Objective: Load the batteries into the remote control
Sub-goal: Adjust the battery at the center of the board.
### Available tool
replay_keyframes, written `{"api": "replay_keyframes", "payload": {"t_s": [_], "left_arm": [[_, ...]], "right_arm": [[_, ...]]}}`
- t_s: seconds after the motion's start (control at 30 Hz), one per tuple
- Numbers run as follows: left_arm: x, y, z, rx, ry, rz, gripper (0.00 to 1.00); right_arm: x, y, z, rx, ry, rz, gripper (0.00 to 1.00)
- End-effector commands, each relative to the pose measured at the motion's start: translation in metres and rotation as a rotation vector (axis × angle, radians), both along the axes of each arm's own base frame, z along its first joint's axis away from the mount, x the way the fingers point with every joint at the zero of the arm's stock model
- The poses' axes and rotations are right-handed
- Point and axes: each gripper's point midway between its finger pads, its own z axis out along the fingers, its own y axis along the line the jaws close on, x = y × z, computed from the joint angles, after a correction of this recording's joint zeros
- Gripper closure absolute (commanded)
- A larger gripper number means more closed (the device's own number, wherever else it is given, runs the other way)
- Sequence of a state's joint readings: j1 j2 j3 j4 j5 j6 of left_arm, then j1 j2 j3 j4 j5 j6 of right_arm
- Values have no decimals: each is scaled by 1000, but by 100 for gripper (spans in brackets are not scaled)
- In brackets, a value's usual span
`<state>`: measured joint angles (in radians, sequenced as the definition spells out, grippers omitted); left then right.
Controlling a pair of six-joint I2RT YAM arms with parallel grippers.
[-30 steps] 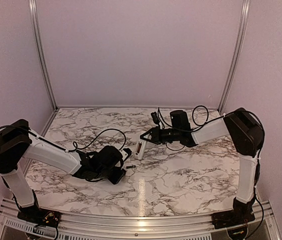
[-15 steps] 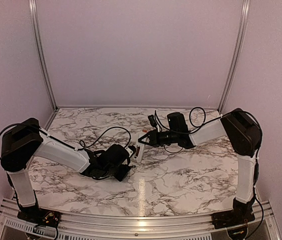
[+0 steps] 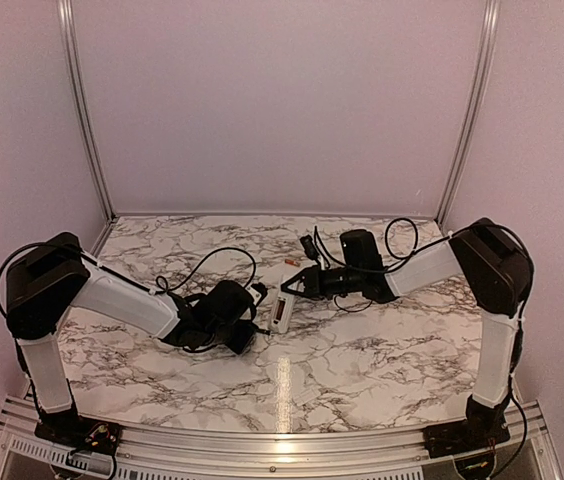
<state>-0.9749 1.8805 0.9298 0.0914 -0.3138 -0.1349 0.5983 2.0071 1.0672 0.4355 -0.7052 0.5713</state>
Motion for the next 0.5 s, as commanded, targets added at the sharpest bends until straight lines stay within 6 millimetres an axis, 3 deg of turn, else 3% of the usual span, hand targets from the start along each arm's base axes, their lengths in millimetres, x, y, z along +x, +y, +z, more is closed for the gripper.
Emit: {"api": "replay_keyframes", "payload": {"t_s": [0.0,0.47], "left_arm": [[3,-1,-10,1,18,-9,56],[7,-20,-7,-47,25,-72,56]], "right_arm": [[-24,-3,-19,-48,52,35,100],[-44,15,-19,-31,61,81,100]]}}
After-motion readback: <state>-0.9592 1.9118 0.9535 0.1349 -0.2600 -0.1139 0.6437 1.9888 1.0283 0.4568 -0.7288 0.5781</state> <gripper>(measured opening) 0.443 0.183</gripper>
